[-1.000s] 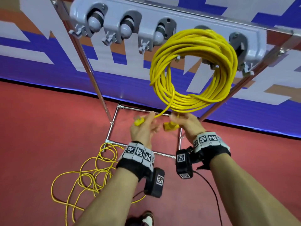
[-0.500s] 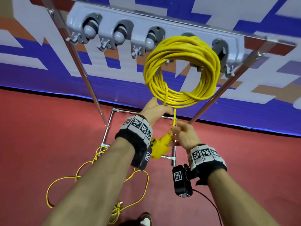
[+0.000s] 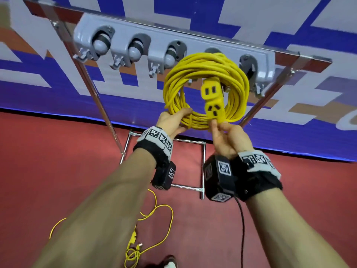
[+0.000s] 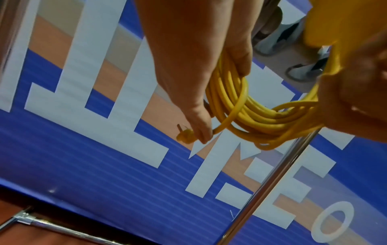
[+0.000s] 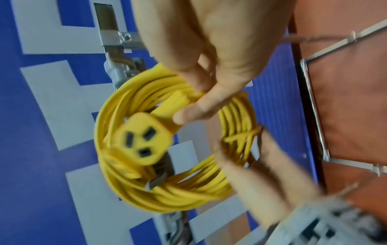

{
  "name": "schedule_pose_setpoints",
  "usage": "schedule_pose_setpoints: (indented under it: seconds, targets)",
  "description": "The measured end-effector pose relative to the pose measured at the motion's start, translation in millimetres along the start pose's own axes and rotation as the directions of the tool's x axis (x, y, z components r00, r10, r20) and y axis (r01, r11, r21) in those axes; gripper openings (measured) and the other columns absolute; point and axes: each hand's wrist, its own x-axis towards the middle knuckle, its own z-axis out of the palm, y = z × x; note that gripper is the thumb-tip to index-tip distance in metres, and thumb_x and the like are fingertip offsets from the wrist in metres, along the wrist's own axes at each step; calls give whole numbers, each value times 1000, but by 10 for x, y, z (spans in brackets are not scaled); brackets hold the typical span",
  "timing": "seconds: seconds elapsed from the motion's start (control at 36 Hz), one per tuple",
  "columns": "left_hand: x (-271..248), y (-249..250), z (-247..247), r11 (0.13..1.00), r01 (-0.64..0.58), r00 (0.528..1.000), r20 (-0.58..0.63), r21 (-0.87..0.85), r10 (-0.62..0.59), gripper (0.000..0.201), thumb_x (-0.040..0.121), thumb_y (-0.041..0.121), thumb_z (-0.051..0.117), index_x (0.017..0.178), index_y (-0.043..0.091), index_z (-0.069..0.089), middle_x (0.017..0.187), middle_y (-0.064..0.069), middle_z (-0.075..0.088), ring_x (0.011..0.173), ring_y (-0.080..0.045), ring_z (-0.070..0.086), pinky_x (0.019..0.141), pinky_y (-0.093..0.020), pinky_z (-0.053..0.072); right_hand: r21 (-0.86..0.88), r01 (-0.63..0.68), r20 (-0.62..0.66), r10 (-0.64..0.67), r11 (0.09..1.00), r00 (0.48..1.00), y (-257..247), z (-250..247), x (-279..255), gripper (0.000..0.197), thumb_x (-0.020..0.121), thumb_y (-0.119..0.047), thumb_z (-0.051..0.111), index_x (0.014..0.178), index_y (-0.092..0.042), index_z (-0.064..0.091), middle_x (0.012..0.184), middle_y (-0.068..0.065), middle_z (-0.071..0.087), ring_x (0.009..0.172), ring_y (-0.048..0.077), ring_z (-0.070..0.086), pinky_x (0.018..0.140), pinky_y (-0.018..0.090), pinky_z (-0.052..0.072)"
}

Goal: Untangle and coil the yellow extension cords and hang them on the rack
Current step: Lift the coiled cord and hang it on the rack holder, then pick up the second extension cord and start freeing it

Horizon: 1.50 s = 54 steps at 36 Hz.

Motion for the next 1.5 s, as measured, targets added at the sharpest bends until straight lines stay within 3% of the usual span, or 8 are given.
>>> schedule_pose_setpoints:
  seconds: [0.17,0.31,0.47,0.56,0.75,1.0,1.17,1.5]
  targets:
    - [-28,-76,19,997,-68,997,-39,24,69,33,71,24,78,97,3,71,89,-16,75,85,-25,74,85,-46,58,6,91,-156,-89,996,984,129,237,-23,16,99,-2,41,101,-3,57,87,10,57,65,10,64,55,14,47]
    - [-72,-136,-3,996,-83,996,-42,27,84,44,60,37,78,96,11,73,91,-11,75,87,-22,73,86,-43,58,177,60,-357,7,982,934,203,249,-81,39,100,-8,44,136,7,43,137,23,51,127,30,51,73,15,48]
    - [-51,-232,-27,996,-85,991,-96,41,89,47,52,39,80,88,11,73,88,-13,74,86,-29,73,84,-50,58,-168,223,-351,-270,960,897,448,149,2,12,87,2,59,86,12,66,63,13,70,65,20,72,69,35,60]
    - [-50,-264,-28,995,-86,992,-90,45,90,49,52,39,80,90,9,73,87,-12,74,85,-27,72,84,-47,58,-453,195,-286,-349,870,892,310,282,143,17,88,-12,61,77,-2,69,70,12,72,57,14,69,55,26,56]
    - [-150,-196,-70,999,-40,999,-14,-5,40,45,60,35,80,96,9,71,97,-16,73,93,-31,71,86,-48,57,-584,181,-154,-326,792,933,167,494,280,45,92,-2,47,136,-7,45,72,8,70,64,25,72,68,41,61]
    - [-271,-239,-121,991,76,994,65,111,-83,29,85,26,70,111,18,59,99,-2,69,97,-24,66,97,-42,50,-577,268,-90,-387,771,918,299,107,171,22,94,-1,42,98,-1,64,64,8,64,47,16,62,49,28,54]
    - [-343,-316,-260,995,86,995,-40,-46,-88,32,87,-7,51,116,6,54,79,-9,58,87,-33,64,91,-44,54,-547,270,-163,-417,792,894,529,-55,144,20,92,-2,43,89,-6,62,64,10,63,45,17,59,46,28,51]
    - [-749,-611,-1073,926,-43,984,-175,-375,-25,20,89,-8,45,105,-3,58,83,-15,66,68,-24,70,67,-27,59,-416,233,-329,-384,879,863,1494,-183,-315,23,87,3,42,80,-6,61,60,11,60,38,17,53,45,27,48]
